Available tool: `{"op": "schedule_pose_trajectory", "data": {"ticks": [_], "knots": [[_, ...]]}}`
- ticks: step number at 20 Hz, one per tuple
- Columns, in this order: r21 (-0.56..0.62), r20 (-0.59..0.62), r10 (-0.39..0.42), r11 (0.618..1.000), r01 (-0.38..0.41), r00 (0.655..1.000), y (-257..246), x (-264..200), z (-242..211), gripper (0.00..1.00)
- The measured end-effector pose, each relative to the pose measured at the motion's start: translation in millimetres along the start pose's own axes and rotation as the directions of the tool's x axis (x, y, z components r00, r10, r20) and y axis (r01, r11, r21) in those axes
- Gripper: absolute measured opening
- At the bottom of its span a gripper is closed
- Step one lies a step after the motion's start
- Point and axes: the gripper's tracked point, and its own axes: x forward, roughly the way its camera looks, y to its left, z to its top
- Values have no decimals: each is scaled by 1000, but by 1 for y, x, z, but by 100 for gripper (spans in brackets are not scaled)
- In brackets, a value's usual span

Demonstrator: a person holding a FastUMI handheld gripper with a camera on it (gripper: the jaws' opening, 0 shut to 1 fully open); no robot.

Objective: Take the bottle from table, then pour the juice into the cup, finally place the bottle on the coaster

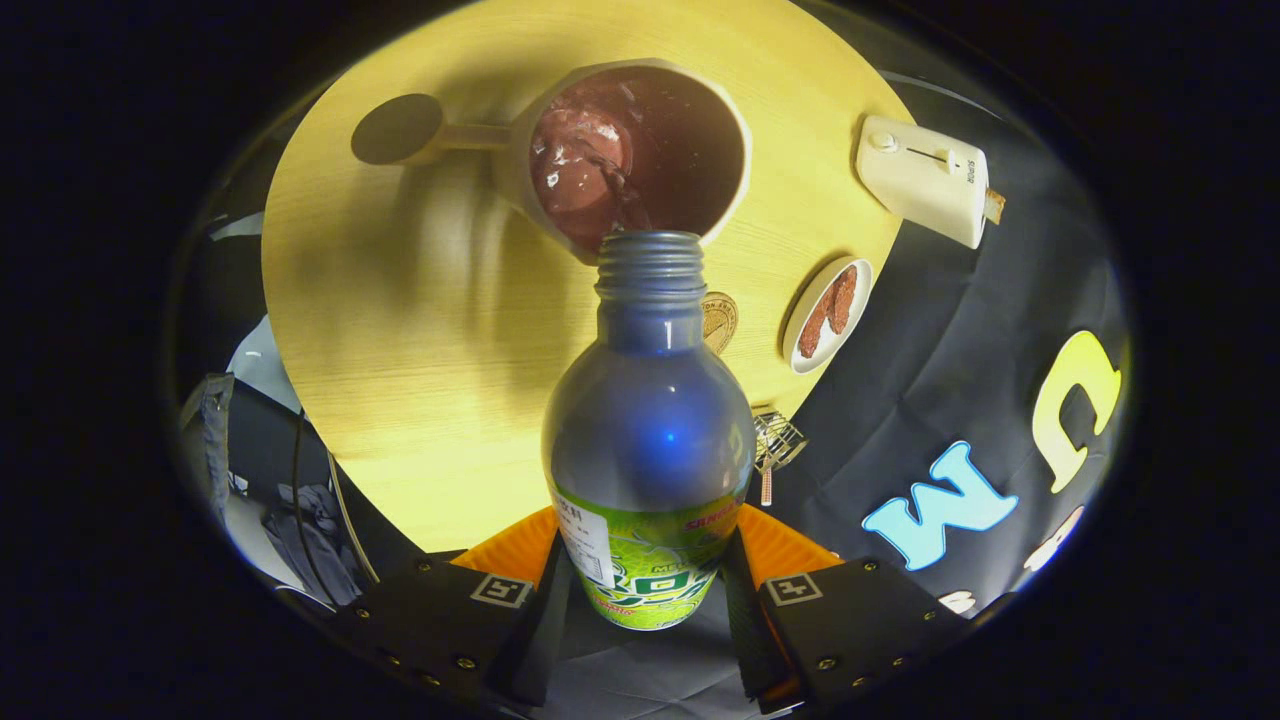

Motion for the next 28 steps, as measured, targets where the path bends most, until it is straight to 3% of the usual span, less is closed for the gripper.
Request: {"op": "schedule_pose_trajectory", "data": {"ticks": [28], "knots": [[-125,-66,-82,989,73,994,-21,-8,-3,70]]}}
